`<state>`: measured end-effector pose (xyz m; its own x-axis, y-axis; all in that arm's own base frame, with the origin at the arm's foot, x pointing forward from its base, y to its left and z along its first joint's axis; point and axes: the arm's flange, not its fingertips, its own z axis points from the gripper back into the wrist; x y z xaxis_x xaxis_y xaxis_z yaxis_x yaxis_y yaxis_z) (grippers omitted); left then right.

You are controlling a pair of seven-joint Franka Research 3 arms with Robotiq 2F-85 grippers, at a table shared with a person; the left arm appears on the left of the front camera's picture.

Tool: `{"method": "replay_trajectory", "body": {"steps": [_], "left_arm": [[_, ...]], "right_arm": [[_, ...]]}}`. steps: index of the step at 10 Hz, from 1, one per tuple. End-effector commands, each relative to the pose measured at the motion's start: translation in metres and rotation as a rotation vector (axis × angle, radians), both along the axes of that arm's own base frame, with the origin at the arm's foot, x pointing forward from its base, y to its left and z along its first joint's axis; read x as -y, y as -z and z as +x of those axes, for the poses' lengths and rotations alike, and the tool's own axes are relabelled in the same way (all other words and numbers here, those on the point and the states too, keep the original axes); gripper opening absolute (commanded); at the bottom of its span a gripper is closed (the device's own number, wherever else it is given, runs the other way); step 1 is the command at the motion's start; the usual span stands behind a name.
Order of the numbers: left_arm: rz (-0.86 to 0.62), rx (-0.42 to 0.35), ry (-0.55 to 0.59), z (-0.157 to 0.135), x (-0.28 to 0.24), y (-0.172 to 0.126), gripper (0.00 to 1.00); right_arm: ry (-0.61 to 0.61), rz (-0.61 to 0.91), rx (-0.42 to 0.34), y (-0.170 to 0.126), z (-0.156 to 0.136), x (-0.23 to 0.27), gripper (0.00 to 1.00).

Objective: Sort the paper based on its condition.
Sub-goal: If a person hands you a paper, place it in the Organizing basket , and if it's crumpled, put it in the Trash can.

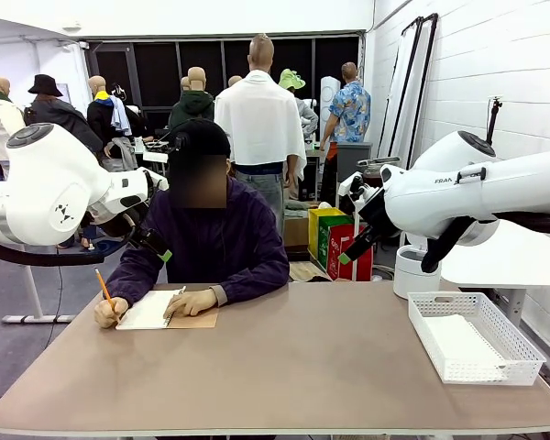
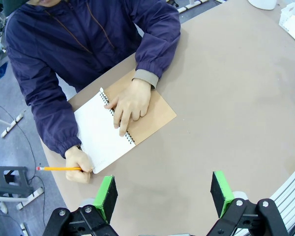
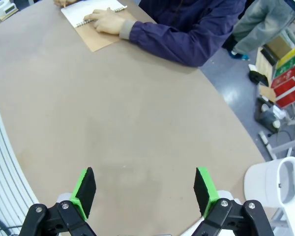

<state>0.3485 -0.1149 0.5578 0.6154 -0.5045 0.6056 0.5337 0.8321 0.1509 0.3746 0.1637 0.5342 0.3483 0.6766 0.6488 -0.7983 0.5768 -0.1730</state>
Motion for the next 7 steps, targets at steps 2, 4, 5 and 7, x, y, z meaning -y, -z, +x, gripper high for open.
{"method": "replay_trajectory", "body": {"steps": [2,4,5,7], "left_arm": [[-0.004,0.003,0.0,0.0014,-0.0007,-0.0004,1.0],[-0.004,0.003,0.0,0.0014,-0.0007,-0.0004,1.0],[-0.004,0.003,0.0,0.0014,-0.0007,-0.0004,1.0],[-0.004,0.003,0.0,0.0014,-0.0007,-0.0004,1.0]], "right_arm": [[0.003,0.0,0.008,0.0013,0.0001,-0.0004,1.0],[0.003,0.0,0.008,0.0013,0.0001,-0.0004,1.0],[0.003,0.0,0.008,0.0013,0.0001,-0.0004,1.0],[0.003,0.0,0.008,0.0013,0.0001,-0.0004,1.0]]}}
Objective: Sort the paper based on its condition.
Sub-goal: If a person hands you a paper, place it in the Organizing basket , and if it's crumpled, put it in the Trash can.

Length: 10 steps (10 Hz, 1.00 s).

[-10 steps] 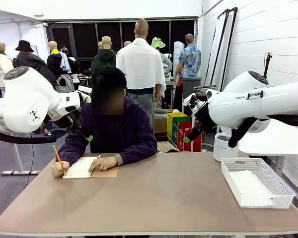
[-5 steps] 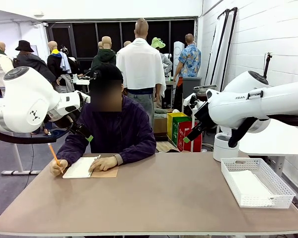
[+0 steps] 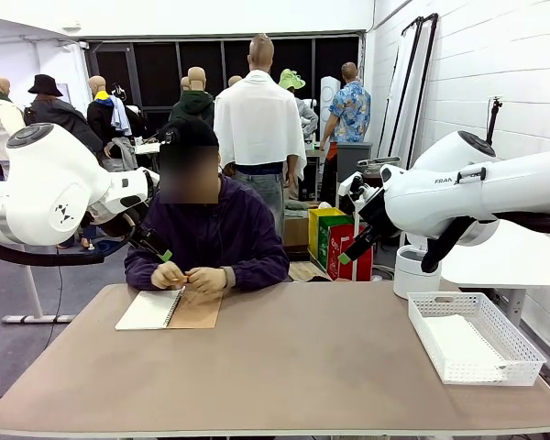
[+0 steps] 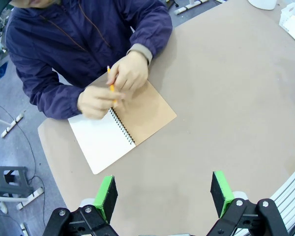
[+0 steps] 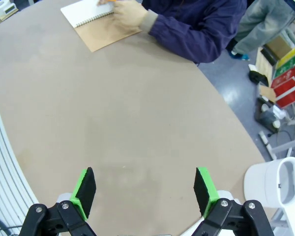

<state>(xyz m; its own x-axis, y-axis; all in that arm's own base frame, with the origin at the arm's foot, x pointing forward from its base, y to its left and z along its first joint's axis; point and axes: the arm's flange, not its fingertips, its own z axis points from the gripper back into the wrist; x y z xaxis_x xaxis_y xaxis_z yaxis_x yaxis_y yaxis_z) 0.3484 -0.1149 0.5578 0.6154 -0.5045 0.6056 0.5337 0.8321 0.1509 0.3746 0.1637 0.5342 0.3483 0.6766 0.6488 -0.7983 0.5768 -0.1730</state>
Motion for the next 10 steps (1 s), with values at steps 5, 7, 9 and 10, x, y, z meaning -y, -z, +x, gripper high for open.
{"method": "replay_trajectory", "body": {"steps": [5,7,9,10], "left_arm": [[-0.004,0.003,0.0,0.0014,-0.0007,-0.0004,1.0],[-0.004,0.003,0.0,0.0014,-0.0007,-0.0004,1.0],[-0.004,0.003,0.0,0.0014,-0.0007,-0.0004,1.0],[-0.004,0.003,0.0,0.0014,-0.0007,-0.0004,1.0]], "right_arm": [[0.003,0.0,0.008,0.0013,0.0001,-0.0004,1.0],[0.003,0.0,0.008,0.0013,0.0001,-0.0004,1.0],[0.003,0.0,0.008,0.0013,0.0001,-0.0004,1.0],[0.003,0.0,0.008,0.0013,0.0001,-0.0004,1.0]]}}
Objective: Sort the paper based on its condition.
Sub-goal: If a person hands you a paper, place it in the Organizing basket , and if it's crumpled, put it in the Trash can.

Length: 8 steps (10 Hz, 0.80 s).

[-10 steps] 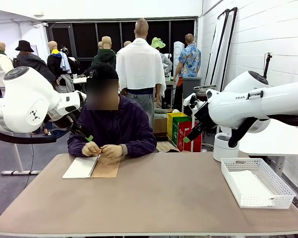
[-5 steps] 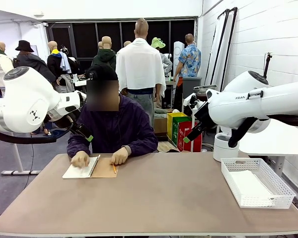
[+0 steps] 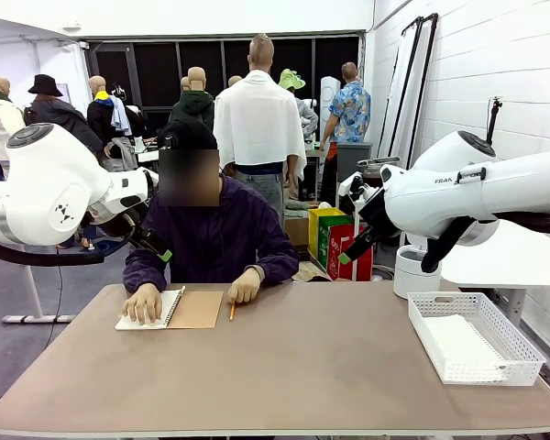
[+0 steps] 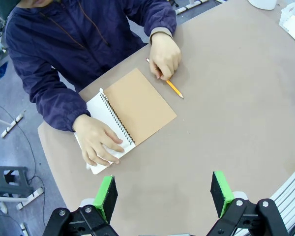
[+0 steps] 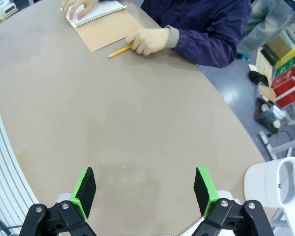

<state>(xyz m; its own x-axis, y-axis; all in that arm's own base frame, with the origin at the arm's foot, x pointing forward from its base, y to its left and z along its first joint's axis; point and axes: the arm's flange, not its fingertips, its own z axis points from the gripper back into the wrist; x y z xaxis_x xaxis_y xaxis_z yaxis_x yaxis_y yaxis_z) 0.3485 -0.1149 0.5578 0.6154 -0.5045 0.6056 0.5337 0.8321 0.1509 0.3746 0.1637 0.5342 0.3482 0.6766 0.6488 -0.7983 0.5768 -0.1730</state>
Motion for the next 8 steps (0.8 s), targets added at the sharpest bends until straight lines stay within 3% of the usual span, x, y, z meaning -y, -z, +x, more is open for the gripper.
{"method": "replay_trajectory", "body": {"steps": [1,8], "left_arm": [[-0.004,0.003,0.0,0.0014,-0.0007,-0.0004,1.0],[-0.004,0.003,0.0,0.0014,-0.0007,-0.0004,1.0]], "right_arm": [[0.003,0.0,0.008,0.0013,0.0001,-0.0004,1.0],[0.003,0.0,0.008,0.0013,0.0001,-0.0004,1.0]]}}
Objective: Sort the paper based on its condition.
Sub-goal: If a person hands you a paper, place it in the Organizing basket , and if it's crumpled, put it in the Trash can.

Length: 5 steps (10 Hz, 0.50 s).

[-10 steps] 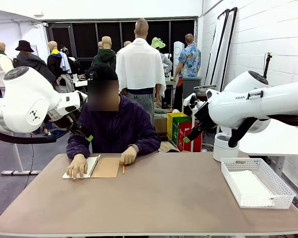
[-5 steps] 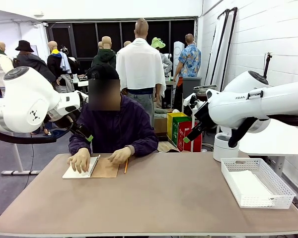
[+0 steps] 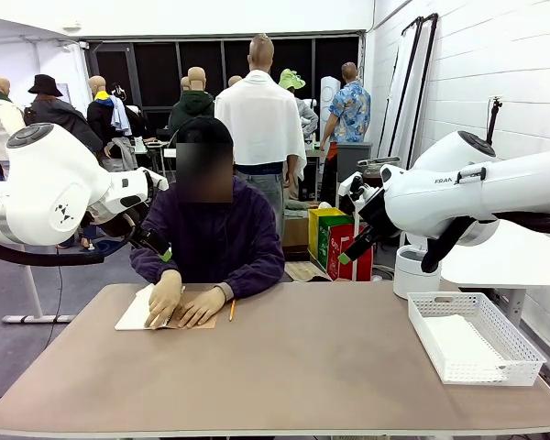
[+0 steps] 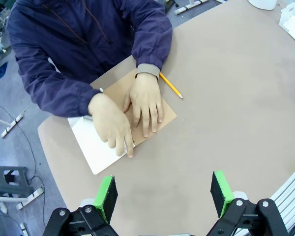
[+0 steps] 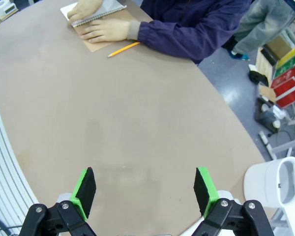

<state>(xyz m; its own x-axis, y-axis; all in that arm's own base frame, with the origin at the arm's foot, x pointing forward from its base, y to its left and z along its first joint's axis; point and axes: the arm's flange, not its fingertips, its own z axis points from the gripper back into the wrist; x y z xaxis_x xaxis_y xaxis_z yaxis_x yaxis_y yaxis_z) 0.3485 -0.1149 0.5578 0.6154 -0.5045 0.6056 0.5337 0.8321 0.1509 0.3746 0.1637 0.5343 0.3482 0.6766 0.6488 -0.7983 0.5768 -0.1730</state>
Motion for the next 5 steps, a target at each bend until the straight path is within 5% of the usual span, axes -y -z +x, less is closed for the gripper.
{"method": "replay_trajectory", "body": {"steps": [1,5], "left_arm": [[-0.004,0.003,0.0,0.0014,-0.0007,-0.0004,1.0],[-0.004,0.003,0.0,0.0014,-0.0007,-0.0004,1.0]], "right_arm": [[0.003,0.0,0.008,0.0013,0.0001,-0.0004,1.0],[0.003,0.0,0.008,0.0013,0.0001,-0.0004,1.0]]}}
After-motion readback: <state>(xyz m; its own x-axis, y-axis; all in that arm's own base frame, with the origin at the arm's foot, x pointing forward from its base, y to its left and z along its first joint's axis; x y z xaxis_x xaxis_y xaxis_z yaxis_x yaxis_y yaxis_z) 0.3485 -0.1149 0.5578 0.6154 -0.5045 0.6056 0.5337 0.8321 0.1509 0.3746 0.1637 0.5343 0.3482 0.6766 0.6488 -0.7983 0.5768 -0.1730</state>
